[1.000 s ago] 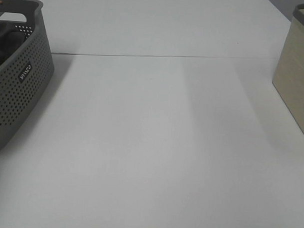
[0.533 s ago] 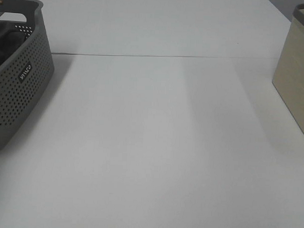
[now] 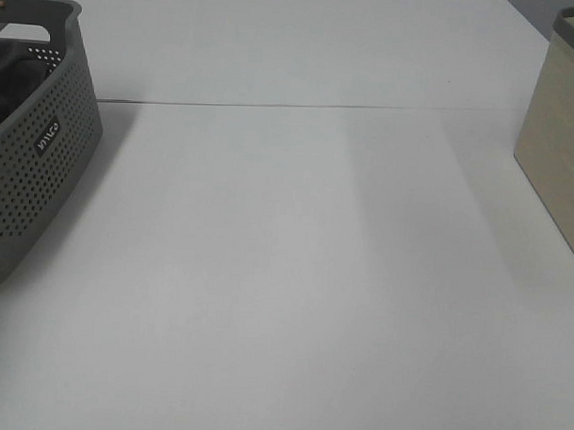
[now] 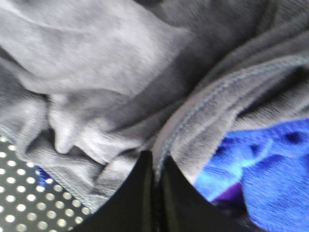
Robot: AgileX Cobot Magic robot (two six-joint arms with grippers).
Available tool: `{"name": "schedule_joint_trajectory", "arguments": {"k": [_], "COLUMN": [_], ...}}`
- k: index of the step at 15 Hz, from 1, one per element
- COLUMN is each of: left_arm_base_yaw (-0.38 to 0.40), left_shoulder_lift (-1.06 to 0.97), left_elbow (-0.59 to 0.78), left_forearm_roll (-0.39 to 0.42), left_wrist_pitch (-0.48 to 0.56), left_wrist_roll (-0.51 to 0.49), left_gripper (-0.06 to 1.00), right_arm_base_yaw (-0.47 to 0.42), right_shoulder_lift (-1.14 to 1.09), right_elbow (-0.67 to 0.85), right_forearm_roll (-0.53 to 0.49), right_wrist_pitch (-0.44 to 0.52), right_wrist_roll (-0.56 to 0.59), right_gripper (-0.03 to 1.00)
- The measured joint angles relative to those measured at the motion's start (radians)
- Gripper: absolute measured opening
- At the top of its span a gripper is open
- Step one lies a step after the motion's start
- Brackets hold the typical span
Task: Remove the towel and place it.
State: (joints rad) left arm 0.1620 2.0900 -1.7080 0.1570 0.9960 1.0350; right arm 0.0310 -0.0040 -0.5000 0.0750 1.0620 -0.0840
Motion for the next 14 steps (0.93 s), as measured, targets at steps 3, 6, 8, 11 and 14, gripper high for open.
{"name": "schedule_joint_trajectory", "arguments": {"k": [3,6,8,11,14], "left_arm_base_yaw": [-0.019,-0.048,-0.053,-0.067,-0.129], "left_shoulder_lift": [-0.068,-0.216,-0.297,-0.406,-0.519], "left_elbow": [0.0,0.0,0.0,0.0,-0.004], "left_forearm_roll": [0.0,-0.03,-0.031,-0.03,-0.034], "left_wrist_pitch": [0.072,0.077,0.081,0.083,0.085], "left_wrist_roll": [-0.023,-0.027,-0.028,-0.034,-0.045], "left_gripper": [0.0,0.0,0.0,0.0,0.0], "right_arm_base_yaw": [0.0,0.0,0.0,0.0,0.0], "right_shoulder_lift": [0.0,0.0,0.0,0.0,0.0], "right_elbow": [0.0,0.0,0.0,0.0,0.0], "right_forearm_roll": [0.0,0.0,0.0,0.0,0.0], "right_wrist_pitch": [0.0,0.0,0.0,0.0,0.0], "right_wrist_roll": [0.0,0.0,0.0,0.0,0.0], "right_gripper": [0.76,0.76,0.76,0.76,0.76]}}
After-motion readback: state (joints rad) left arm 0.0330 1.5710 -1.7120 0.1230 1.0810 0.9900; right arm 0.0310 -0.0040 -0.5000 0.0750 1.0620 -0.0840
